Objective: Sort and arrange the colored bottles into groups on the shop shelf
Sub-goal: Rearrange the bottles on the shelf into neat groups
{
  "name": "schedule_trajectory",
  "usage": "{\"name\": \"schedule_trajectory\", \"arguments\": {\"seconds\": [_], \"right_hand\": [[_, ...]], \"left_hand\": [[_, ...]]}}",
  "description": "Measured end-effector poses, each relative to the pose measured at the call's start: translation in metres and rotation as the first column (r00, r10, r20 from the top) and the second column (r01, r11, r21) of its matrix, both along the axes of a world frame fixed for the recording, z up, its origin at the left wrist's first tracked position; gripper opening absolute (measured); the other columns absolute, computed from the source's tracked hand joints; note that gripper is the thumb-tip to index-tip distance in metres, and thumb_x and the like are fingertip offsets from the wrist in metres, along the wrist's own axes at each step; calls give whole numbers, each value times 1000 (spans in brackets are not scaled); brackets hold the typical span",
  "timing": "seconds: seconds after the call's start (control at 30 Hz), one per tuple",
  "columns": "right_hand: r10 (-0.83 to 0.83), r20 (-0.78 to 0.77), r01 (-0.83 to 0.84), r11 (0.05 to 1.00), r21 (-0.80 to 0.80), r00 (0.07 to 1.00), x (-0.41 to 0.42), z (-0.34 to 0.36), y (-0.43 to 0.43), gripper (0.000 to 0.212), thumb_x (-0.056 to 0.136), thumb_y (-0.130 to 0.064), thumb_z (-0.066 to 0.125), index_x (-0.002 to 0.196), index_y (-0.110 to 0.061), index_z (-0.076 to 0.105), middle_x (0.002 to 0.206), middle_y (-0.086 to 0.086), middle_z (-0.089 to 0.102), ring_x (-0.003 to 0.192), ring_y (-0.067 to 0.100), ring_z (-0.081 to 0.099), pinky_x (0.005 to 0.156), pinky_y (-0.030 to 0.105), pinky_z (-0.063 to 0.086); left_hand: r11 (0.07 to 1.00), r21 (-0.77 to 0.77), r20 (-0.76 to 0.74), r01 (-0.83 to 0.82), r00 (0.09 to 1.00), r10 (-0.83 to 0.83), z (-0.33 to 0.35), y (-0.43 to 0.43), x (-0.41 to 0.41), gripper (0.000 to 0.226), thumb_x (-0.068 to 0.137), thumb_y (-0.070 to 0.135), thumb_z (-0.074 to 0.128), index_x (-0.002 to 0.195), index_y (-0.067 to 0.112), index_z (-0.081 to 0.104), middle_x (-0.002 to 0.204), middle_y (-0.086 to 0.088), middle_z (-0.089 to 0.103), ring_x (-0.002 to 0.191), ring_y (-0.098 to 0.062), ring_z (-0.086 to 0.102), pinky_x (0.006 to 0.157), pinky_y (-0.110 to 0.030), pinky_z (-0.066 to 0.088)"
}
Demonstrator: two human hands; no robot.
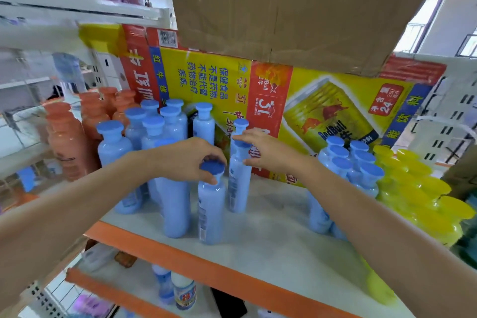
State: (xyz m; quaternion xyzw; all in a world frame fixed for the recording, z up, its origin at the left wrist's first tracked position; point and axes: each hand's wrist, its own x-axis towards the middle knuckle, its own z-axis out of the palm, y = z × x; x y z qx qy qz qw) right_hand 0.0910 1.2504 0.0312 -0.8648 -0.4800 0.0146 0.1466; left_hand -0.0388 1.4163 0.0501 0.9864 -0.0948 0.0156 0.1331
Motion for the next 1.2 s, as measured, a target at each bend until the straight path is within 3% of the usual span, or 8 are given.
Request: {"name": "schedule_trajectory", "arguments": {"seconds": [0.1, 0.23, 0.37, 0.5, 0.77, 0.97, 1.1, 1.2], "right_hand": [[-22, 70, 21, 1000, 18, 997, 4, 0, 13, 41, 86, -23, 62, 126, -25, 54, 127, 2, 50, 118, 19, 47, 92, 31, 40], [-80, 124, 77, 997, 30, 989, 3, 3, 13, 31, 83, -15, 63, 113, -21, 61, 110, 7, 53, 104, 21, 50, 78, 28, 37], [-155, 87, 144, 982, 122, 984, -7, 3, -10, 29, 78, -12, 67, 107, -19, 64, 109, 5, 56, 96, 14, 49, 70, 22, 31], [-286, 90, 264, 944, 200, 954, -22, 4, -46, 29, 75, -12, 66, 102, -21, 67, 103, 3, 59, 95, 17, 53, 69, 24, 35], [-423, 11, 394, 854, 338, 906, -56, -5, -127, 31, 77, -9, 65, 105, -22, 69, 100, 5, 58, 90, 20, 56, 77, 40, 51], [-500, 29, 438, 783, 441, 866, -68, -29, -169, 32, 76, -6, 69, 105, -18, 70, 105, 4, 62, 91, 13, 57, 77, 3, 37], [-486, 12, 415, 759, 501, 874, -64, -45, -180, 33, 74, -5, 69, 105, -16, 70, 100, -4, 57, 88, 7, 55, 79, 0, 37], [-449, -8, 378, 741, 554, 893, -61, -52, -178, 33, 73, -13, 63, 105, -17, 70, 102, -9, 53, 94, -3, 50, 81, 3, 38]], "left_hand": [[1000, -16, 19, 8, 1000, -8, -1, 4, 5, 34, 78, 24, 71, 110, 19, 62, 102, -1, 66, 83, -13, 55, 74, -20, 41], [1000, 3, 119, 30, 992, -31, -2, 2, 11, 37, 80, 25, 68, 115, 18, 60, 111, 2, 64, 72, -3, 46, 68, -4, 36], [998, -31, 197, 46, 980, -39, -5, -6, 20, 38, 82, 25, 66, 118, 16, 59, 116, 1, 62, 89, -7, 49, 72, -2, 34], [992, -77, 215, 101, 973, -83, -12, -22, 33, 39, 81, 24, 67, 119, 15, 59, 119, -3, 61, 106, -18, 54, 86, -20, 37], [924, -272, 258, 267, 946, -198, -30, -74, 53, 40, 77, 19, 72, 115, 11, 62, 113, -5, 63, 103, -17, 56, 85, -17, 38], [850, -412, 192, 328, 943, -271, -33, -110, 64, 39, 77, 9, 71, 115, 15, 62, 107, 2, 60, 99, -9, 54, 78, -7, 42], [812, -497, 106, 304, 951, -291, -40, -123, 70, 41, 78, 3, 69, 115, 18, 61, 109, 3, 58, 109, -12, 55, 94, -23, 46], [800, -515, 89, 308, 948, -307, -41, -127, 75, 43, 79, 2, 67, 114, 23, 59, 111, 4, 58, 111, -12, 54, 95, -21, 44]]}}
